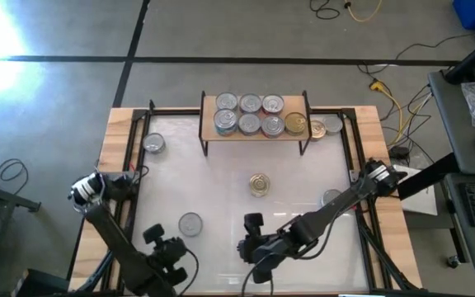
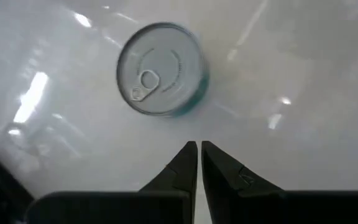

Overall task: Stack canned seafood by type on shelf
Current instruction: Stack the yellow-blue tuna can on top of the other yellow-blue tuna can on the shelf

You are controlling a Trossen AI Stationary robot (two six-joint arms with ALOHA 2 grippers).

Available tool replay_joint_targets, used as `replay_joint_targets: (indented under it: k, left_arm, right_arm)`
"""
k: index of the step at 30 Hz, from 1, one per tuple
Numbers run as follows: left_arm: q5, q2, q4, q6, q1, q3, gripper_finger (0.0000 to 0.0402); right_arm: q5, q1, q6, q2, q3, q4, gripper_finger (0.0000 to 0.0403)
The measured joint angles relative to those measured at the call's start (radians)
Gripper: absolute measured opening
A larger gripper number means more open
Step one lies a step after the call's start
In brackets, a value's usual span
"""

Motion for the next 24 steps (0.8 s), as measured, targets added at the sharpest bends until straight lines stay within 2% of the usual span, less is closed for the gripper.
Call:
replay_joint_targets:
  k: [3,7,11,16,18,21,24]
  left_arm:
    - [-0.021,0.075,-0.009,-0.033,-0.033,0.043,0.0007]
    - [-0.094,0.148,0.011,-0.231,-0.083,0.041,0.0008]
    - [-0.195,0.199,0.011,-0.456,-0.147,0.013,0.0027]
    - [-0.263,0.213,0.026,-0.645,-0.190,-0.053,0.0079]
    - [-0.269,0.211,0.076,-0.650,-0.189,-0.091,0.0108]
    - [-0.334,0.202,0.162,-0.646,-0.179,-0.150,0.0153]
    - [-0.342,0.201,0.188,-0.655,-0.170,-0.207,0.0195]
  right_arm:
    - [0.000,-0.010,-0.033,0.024,0.000,0.021,0.0013]
    - [-0.001,-0.046,-0.094,0.078,0.000,0.102,0.0013]
    - [0.000,-0.107,-0.118,0.138,0.000,0.180,0.0013]
    - [0.010,-0.208,-0.082,0.203,0.000,0.279,0.0013]
    - [0.009,-0.248,-0.070,0.228,0.000,0.323,0.0013]
    - [-0.002,-0.301,-0.066,0.265,0.000,0.386,0.0013]
    - [-0.010,-0.339,-0.051,0.308,0.000,0.437,0.0013]
